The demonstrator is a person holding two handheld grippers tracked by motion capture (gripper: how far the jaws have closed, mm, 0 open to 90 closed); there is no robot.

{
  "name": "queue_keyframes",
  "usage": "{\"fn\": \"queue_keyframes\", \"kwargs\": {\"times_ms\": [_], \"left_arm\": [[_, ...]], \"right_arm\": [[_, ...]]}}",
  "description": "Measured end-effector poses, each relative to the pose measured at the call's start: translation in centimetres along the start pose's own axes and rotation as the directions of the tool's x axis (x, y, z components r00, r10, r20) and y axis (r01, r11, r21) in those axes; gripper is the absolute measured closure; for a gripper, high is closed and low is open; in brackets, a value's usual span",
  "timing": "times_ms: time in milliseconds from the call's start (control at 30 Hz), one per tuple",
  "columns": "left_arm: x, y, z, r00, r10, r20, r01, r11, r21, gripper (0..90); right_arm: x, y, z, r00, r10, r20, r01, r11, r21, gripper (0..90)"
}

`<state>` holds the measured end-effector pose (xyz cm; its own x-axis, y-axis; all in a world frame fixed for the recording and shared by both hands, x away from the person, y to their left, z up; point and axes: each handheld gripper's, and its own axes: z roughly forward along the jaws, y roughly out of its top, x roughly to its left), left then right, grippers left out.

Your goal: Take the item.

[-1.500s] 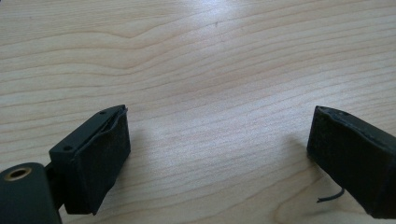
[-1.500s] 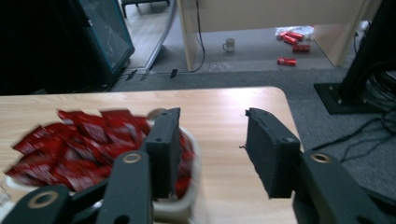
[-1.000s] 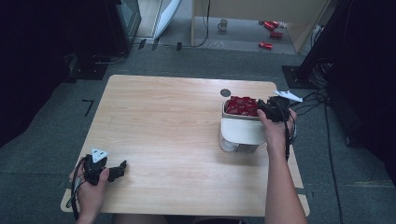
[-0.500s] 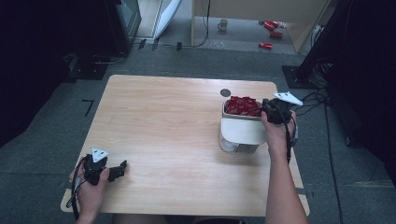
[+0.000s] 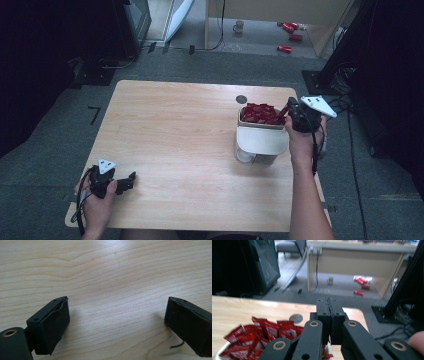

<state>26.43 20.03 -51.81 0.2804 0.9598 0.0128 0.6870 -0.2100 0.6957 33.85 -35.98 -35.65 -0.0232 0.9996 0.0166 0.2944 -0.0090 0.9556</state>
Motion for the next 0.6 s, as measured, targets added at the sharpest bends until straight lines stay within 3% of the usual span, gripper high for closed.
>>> {"fn": "queue_keyframes", "kwargs": {"times_ms": [67, 300, 600], "left_arm": [[0.0, 0.0, 0.0, 1.0, 0.001, 0.001, -0.001, 1.0, 0.003, 6.4], [0.0, 0.0, 0.0, 1.0, -0.001, 0.0, 0.001, 1.0, -0.001, 6.4], [0.0, 0.0, 0.0, 1.0, 0.002, 0.002, -0.002, 1.0, -0.001, 6.4]], "right_arm": [[0.2, 0.4, -0.8, 1.0, -0.001, 0.007, 0.001, 0.999, -0.05, 90.0], [1.1, 1.4, -2.2, 0.9983, -0.027, 0.051, 0.034, 0.99, -0.135, 90.0], [1.7, 2.6, -3.3, 0.9987, -0.011, 0.049, 0.02, 0.98, -0.199, 90.0]]}}
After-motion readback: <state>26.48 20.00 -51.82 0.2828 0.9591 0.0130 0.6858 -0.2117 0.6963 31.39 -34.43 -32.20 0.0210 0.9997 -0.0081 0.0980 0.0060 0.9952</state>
